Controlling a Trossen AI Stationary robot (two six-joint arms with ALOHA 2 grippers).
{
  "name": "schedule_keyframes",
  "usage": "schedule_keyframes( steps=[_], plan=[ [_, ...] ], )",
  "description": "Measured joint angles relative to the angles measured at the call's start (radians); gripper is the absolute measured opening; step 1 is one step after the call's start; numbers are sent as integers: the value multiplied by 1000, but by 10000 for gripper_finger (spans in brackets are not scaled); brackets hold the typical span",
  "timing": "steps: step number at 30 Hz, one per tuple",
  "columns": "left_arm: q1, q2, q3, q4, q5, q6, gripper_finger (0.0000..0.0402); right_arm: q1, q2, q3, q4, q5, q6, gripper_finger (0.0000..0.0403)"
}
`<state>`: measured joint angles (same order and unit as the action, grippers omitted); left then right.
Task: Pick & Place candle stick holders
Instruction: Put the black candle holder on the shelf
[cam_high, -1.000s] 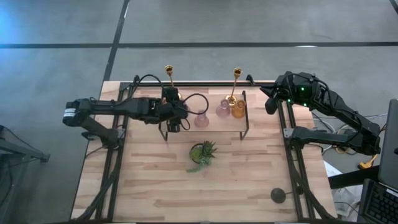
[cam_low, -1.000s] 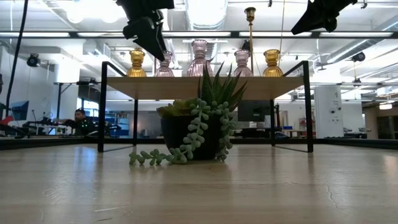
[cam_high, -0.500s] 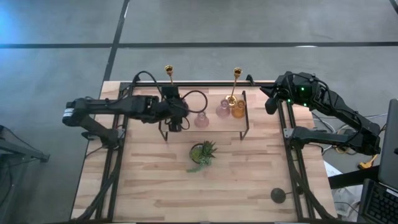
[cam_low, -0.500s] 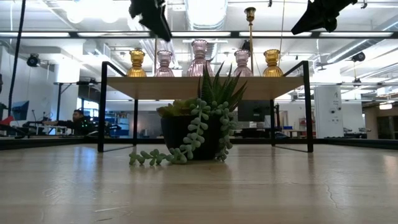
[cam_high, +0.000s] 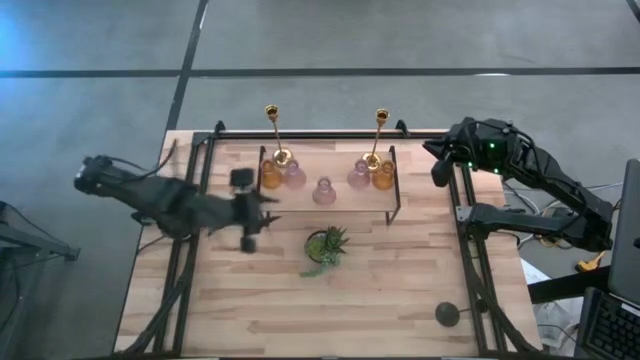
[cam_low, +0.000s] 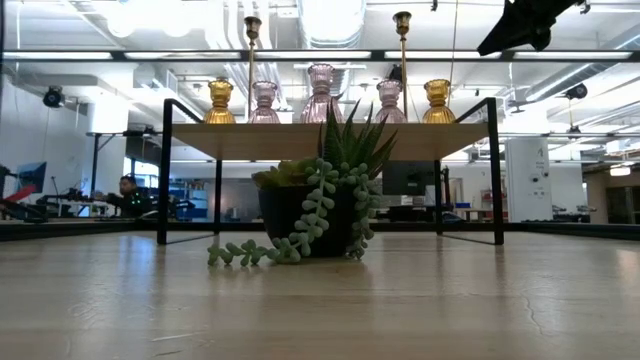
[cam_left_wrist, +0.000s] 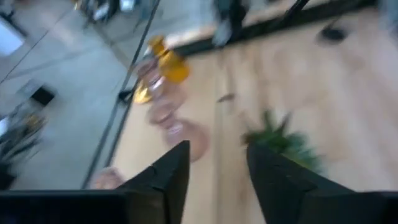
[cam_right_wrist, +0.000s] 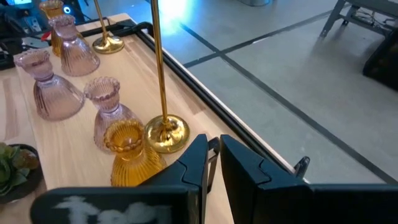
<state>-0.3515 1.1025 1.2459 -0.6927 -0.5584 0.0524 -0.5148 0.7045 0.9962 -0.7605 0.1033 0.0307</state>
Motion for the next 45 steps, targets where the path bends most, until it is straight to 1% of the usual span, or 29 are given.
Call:
schedule_keyframes(
  steps=[3, 6, 9, 13, 19, 24, 26, 29, 30, 32, 33, 35, 36, 38, 40, 41, 44, 45],
  plan=[
    [-85, -140, -162, 158, -6, -22, 126, 0, -7, 0, 1, -1, 0, 38],
    [-147, -283, -338, 308, -20, -21, 88, 0, -7, 0, 1, -2, -1, 38],
    [-171, -410, -481, 386, -21, -28, 52, 0, -7, 0, 2, -2, -3, 38],
    [-176, -568, -620, 432, -10, -36, 9, 0, -7, 0, 2, -2, -4, 38],
    [-176, -792, -778, 459, -3, -38, 7, 0, -7, 0, 3, -2, -5, 38],
    [-174, -950, -880, 476, 0, -19, 5, 0, -7, 0, 5, -2, -5, 38],
    [-175, -1003, -922, 448, 38, 0, 4, 0, -6, 0, 10, -2, -5, 38],
    [-175, -1082, -953, 471, 130, 6, 3, 0, -5, 0, 21, -2, -5, 38],
    [-175, -1101, -965, 487, 147, 6, 3, 0, -3, 0, 30, -2, -5, 38],
    [-173, -1101, -993, 440, 149, 8, 2, 0, -2, 0, 43, -3, -3, 38],
    [-173, -1100, -997, 453, 158, 11, 2, 0, 0, 0, 47, -5, 0, 38],
    [-173, -1100, -1015, 476, 144, 20, 2, 0, 3, 0, 53, -7, 12, 38],
    [-171, -1101, -1025, 470, 126, 21, 2, 0, 4, 0, 53, -7, 18, 38],
    [-171, -1101, -1042, 450, 127, 16, 1, 0, 4, 0, 52, -17, 28, 38],
    [-172, -1101, -1053, 475, 129, 16, 1, 0, 3, 2, 52, -58, 43, 38],
    [-170, -1101, -1060, 476, 114, 16, 1, 0, 3, 7, 51, -78, 46, 38],
    [-167, -1101, -1083, 464, 112, 5, 1, 1, 4, 34, 40, -132, 49, 38],
    [-167, -1101, -1090, 477, 111, 5, 1, 3, 4, 50, 26, -135, 52, 38]
  ],
)
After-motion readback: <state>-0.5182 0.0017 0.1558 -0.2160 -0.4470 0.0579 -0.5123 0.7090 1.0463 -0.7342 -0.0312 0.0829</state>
